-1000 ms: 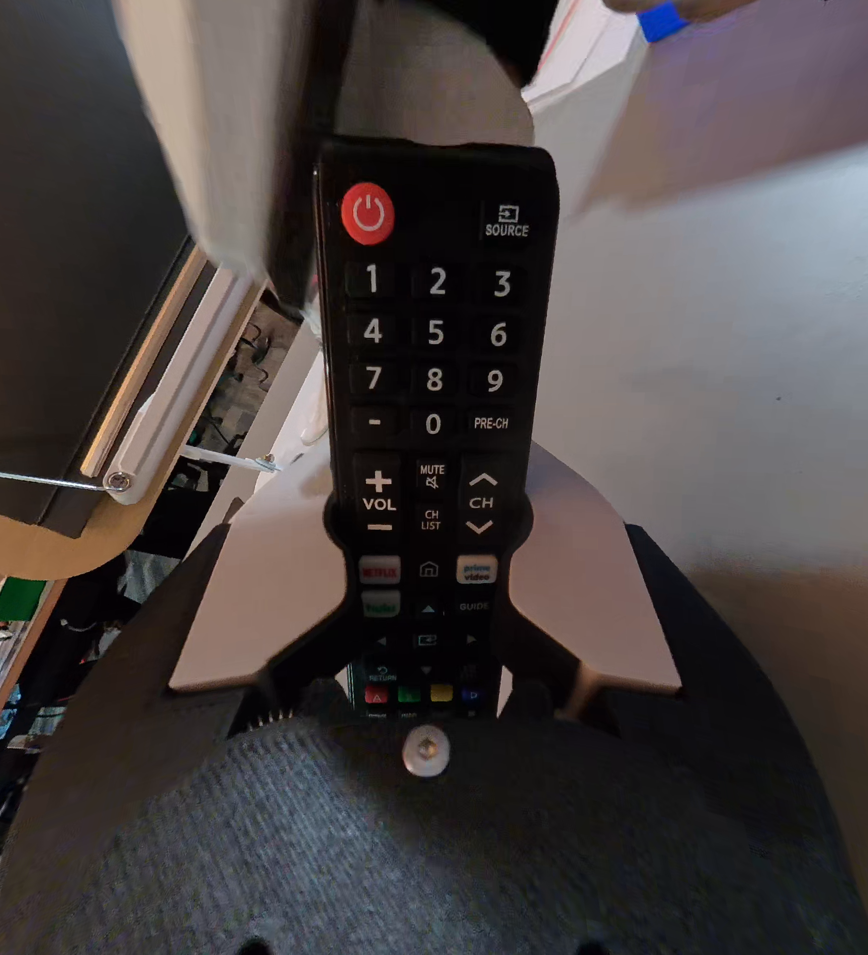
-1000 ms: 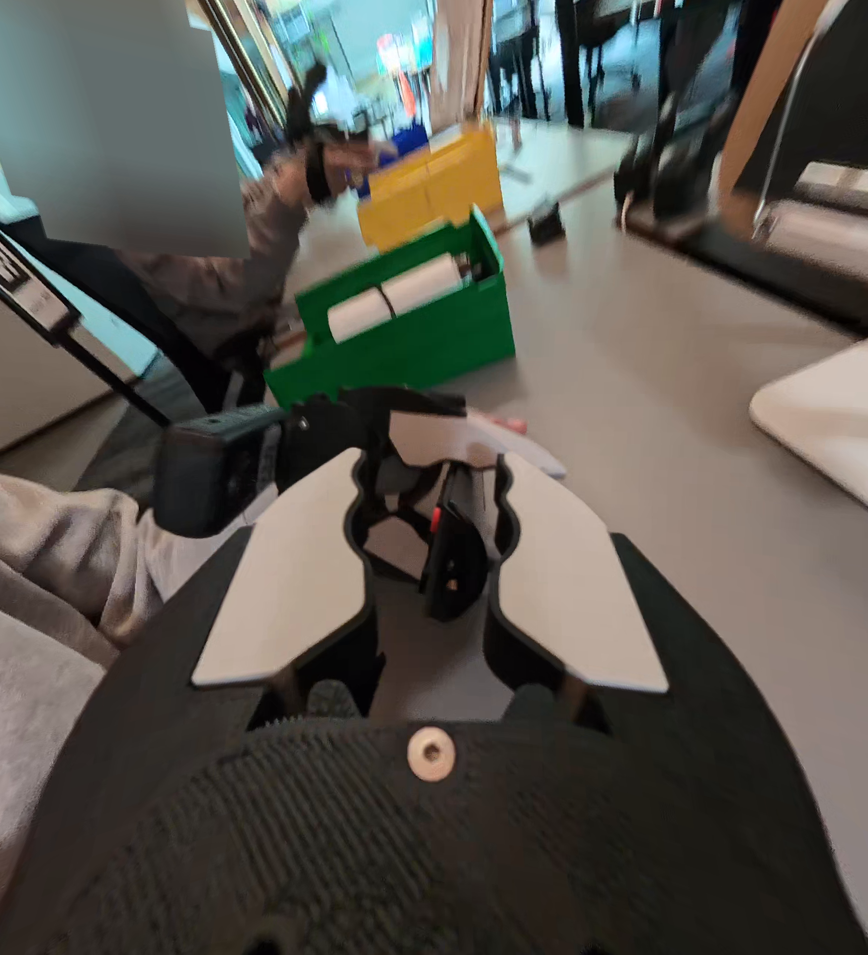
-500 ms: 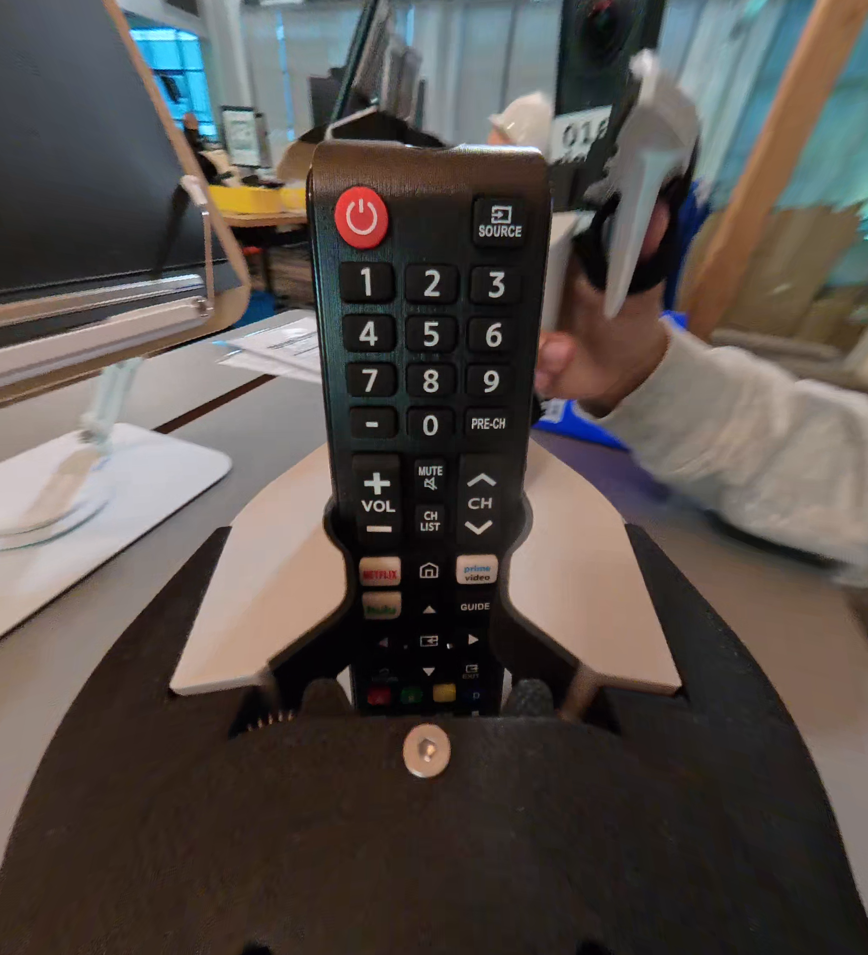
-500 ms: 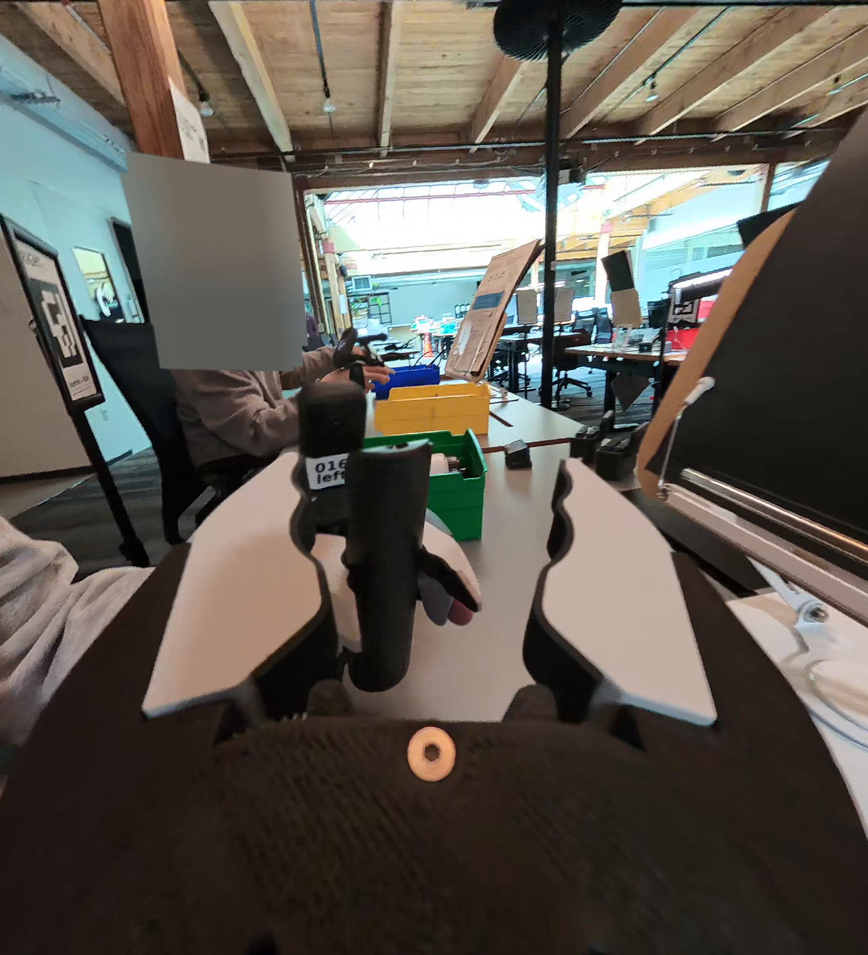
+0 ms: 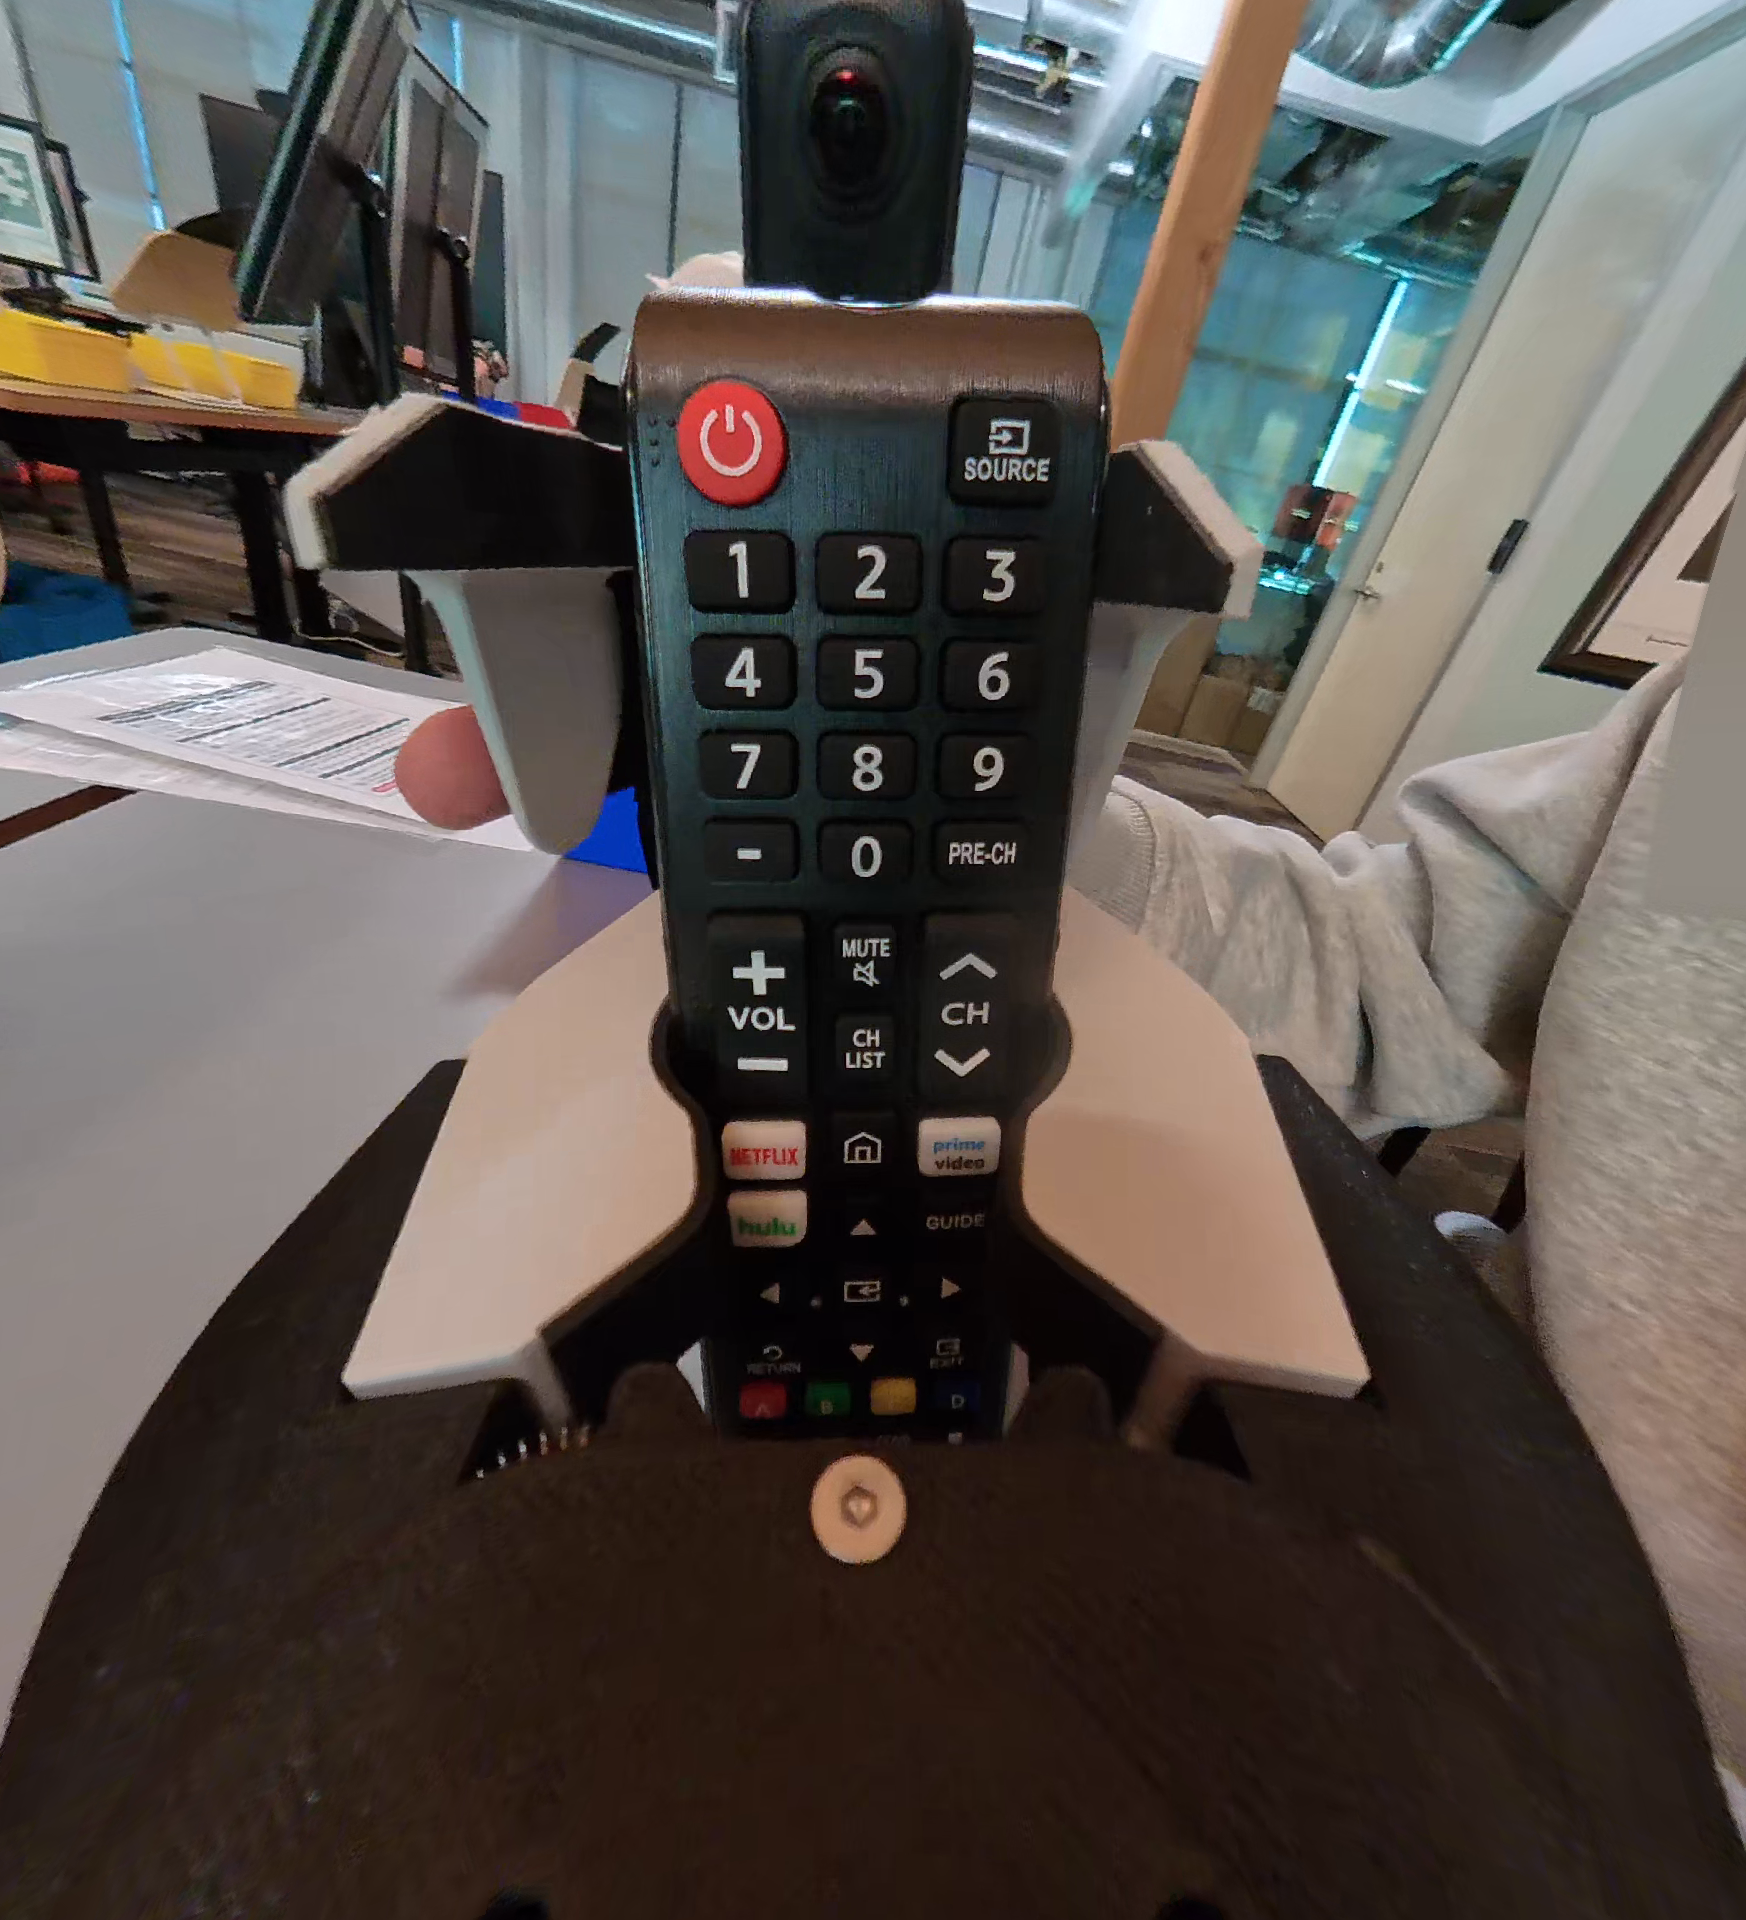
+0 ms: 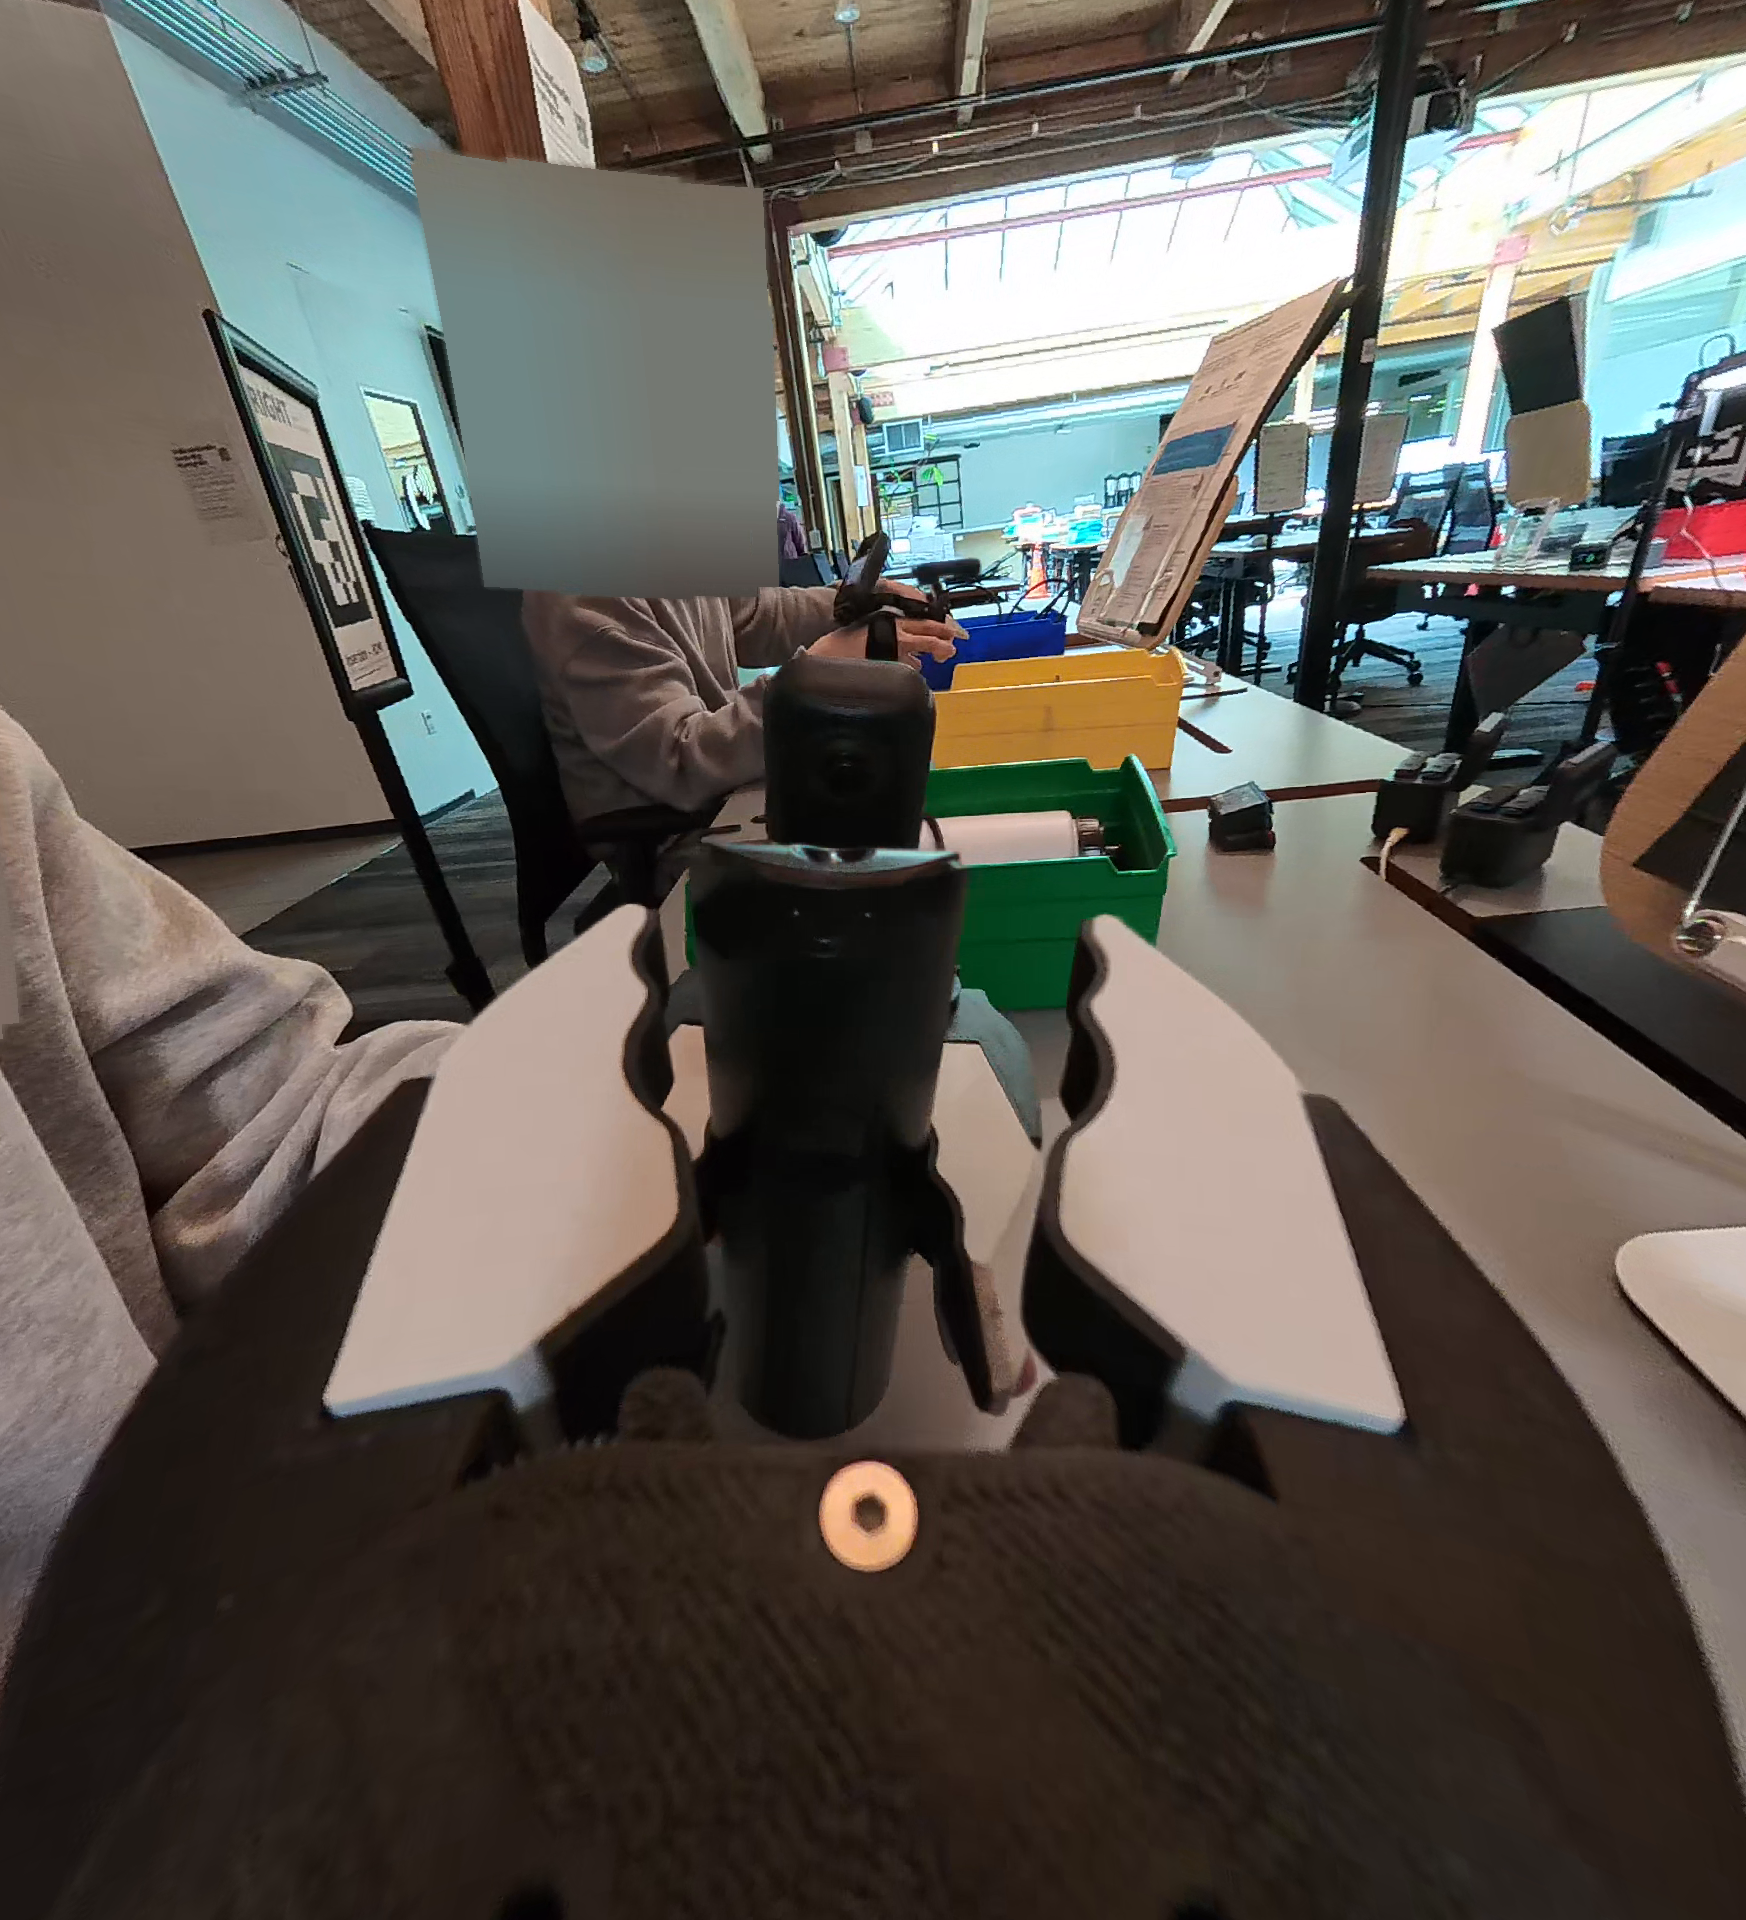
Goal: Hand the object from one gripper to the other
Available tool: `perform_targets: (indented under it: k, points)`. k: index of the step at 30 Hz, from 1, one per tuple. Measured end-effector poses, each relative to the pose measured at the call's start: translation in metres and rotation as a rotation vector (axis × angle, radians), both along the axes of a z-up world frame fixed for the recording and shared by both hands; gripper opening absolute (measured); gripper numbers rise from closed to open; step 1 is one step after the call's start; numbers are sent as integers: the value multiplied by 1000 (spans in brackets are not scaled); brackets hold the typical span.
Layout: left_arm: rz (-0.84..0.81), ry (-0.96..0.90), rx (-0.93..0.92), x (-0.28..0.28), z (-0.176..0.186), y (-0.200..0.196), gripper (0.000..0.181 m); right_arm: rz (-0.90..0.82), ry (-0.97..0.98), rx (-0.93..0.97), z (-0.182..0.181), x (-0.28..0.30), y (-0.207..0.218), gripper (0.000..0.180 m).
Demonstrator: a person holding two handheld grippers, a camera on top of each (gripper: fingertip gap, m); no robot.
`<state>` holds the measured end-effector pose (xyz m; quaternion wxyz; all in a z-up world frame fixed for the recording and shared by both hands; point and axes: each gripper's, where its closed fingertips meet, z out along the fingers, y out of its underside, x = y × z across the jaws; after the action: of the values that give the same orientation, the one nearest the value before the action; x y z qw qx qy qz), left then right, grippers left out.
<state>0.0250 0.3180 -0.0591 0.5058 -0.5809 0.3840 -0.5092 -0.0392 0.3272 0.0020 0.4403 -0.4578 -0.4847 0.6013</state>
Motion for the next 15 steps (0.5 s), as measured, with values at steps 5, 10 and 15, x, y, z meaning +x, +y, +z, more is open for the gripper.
perform_targets:
  k: [5,10,15]
  points:
    - [-8,4,-14,3,-4,1,61,26,-13,44,-1,2,-6,51]
    - [5,-8,-8,2,-2,2,62,14,-24,49,-1,2,-6,50]
    - [136,13,27,-6,-3,18,89,-140,-68,83,-3,2,16,49]
